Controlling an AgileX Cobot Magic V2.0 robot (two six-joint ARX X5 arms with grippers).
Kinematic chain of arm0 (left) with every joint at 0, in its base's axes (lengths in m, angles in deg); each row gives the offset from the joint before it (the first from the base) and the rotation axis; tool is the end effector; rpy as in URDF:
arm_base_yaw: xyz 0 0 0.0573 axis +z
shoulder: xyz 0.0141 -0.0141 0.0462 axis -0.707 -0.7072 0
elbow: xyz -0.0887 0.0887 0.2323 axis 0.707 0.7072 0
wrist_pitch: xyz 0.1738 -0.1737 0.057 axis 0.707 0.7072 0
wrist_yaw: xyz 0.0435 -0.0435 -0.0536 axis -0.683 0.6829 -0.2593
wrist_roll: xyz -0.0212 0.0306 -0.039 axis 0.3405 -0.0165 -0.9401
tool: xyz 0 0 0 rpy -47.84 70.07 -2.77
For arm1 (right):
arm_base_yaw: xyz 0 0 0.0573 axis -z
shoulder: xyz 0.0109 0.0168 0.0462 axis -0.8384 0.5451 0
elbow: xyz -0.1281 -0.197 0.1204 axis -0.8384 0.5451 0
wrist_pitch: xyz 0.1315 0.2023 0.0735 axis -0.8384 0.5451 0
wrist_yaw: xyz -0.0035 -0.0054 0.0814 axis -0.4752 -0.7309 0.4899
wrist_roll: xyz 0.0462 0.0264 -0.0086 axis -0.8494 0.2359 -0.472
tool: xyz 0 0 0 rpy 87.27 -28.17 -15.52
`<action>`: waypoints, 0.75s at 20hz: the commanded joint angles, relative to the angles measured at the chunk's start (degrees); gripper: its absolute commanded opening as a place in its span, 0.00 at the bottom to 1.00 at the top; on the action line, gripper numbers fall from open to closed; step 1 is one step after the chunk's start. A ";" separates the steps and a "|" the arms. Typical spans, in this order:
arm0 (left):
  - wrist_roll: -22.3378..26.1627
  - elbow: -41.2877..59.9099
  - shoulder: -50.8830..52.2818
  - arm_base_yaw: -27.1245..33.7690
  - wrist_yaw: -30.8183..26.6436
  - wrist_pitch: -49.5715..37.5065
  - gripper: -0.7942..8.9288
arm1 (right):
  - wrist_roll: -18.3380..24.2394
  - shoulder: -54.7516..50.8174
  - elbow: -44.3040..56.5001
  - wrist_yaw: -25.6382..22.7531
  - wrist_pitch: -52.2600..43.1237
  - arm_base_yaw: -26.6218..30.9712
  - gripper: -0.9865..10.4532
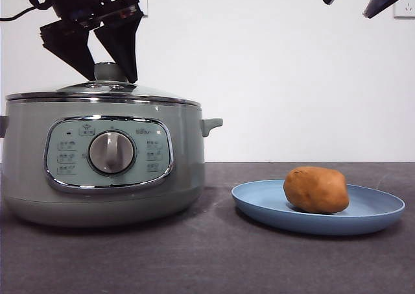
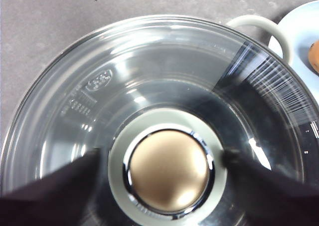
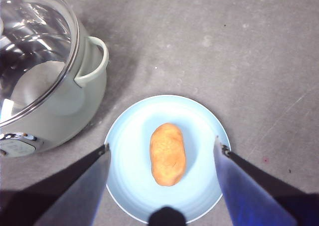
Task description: Take the potato out from the steamer,put the potato on the plate,close the lid
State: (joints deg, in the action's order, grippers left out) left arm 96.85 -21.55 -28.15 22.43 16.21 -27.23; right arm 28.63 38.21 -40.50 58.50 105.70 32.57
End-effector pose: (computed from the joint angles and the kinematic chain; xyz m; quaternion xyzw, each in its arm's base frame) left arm 0.3004 -0.1264 0.3174 0.1421 0.4341 -0.2295 0.8595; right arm 0.1992 0.0911 0.3609 -0.0540 0.3613 0.1995 0.9093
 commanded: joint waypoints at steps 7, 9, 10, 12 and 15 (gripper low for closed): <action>0.48 -23.93 -0.24 -0.37 4.85 21.62 0.63 | -0.61 0.04 0.02 0.31 -0.11 0.02 0.39; 0.85 -30.84 -0.24 -0.37 12.09 29.57 0.63 | -0.61 0.04 0.04 1.33 0.00 0.02 0.39; 1.57 -33.38 -0.24 -0.37 14.71 32.46 0.63 | -0.57 0.04 0.02 4.33 0.17 0.02 0.39; 2.54 -35.74 0.70 -0.68 18.08 32.74 0.63 | 0.20 0.04 0.02 16.13 0.37 0.02 0.39; 3.72 -36.02 0.81 -1.51 18.10 32.76 0.63 | 3.19 0.04 0.02 26.99 0.33 0.02 0.39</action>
State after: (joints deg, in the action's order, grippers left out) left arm 99.49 -57.83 -26.82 21.14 33.98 2.52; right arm 30.45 38.23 -40.50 84.83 106.12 32.59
